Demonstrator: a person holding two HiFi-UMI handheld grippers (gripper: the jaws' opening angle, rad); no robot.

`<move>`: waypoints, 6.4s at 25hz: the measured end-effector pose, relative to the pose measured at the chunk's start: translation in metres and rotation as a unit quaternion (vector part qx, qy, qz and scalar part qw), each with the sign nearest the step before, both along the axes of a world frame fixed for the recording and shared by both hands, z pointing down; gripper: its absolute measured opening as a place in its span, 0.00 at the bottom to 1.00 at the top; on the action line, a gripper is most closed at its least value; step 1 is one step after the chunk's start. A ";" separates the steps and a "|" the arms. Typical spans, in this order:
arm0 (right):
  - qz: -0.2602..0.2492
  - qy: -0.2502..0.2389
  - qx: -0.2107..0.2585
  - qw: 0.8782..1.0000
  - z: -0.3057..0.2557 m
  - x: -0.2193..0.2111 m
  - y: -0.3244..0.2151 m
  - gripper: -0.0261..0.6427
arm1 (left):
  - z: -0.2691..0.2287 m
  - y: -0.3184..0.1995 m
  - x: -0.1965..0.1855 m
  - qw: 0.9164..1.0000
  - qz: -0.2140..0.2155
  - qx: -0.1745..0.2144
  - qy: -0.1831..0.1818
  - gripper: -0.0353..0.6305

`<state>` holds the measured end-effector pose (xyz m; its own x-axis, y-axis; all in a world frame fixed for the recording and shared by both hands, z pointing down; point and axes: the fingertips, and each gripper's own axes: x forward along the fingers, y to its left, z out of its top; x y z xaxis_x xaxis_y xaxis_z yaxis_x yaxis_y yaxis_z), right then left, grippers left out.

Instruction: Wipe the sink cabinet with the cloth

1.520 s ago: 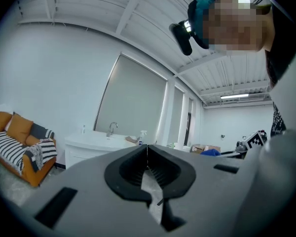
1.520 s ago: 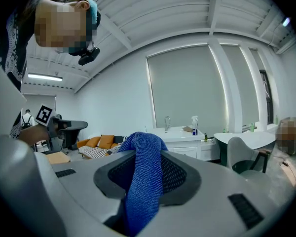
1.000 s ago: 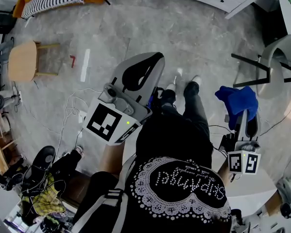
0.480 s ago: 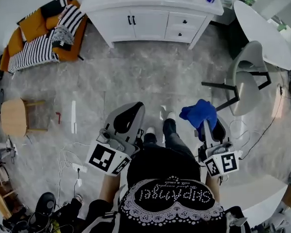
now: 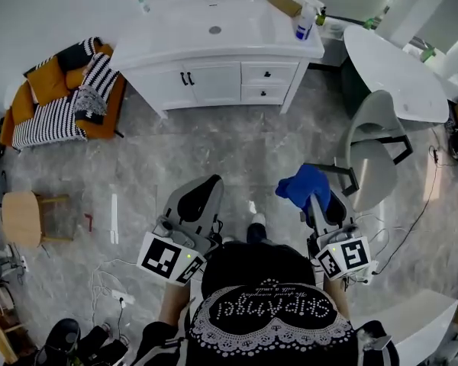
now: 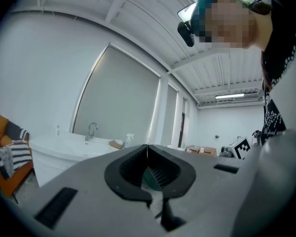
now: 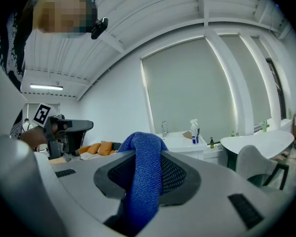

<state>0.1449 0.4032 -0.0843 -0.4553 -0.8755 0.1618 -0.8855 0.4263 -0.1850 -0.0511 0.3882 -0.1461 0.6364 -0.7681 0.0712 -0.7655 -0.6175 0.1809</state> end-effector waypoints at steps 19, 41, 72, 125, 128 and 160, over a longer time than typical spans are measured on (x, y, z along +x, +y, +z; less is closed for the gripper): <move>-0.022 0.006 -0.005 1.000 0.011 0.052 -0.034 0.21 | 0.005 -0.026 0.031 0.998 -0.055 0.003 0.007 0.06; 0.027 0.008 -0.022 0.999 0.000 0.026 -0.145 0.21 | -0.001 -0.160 0.006 1.000 -0.007 -0.008 0.012 0.06; 0.067 0.014 -0.050 0.996 0.021 -0.016 -0.238 0.21 | 0.017 -0.270 -0.042 0.999 0.015 -0.026 0.012 0.06; -0.003 0.031 -0.036 0.999 0.032 0.120 -0.343 0.21 | -0.042 -0.366 -0.006 0.970 -0.006 0.123 -0.209 0.06; 0.004 0.046 -0.010 0.999 0.021 0.123 -0.357 0.21 | -0.065 -0.388 -0.012 0.971 -0.043 0.157 -0.173 0.06; 0.019 0.052 0.083 0.995 0.388 -0.030 -0.506 0.21 | 0.457 -0.459 -0.012 0.988 -0.126 -0.012 -0.088 0.06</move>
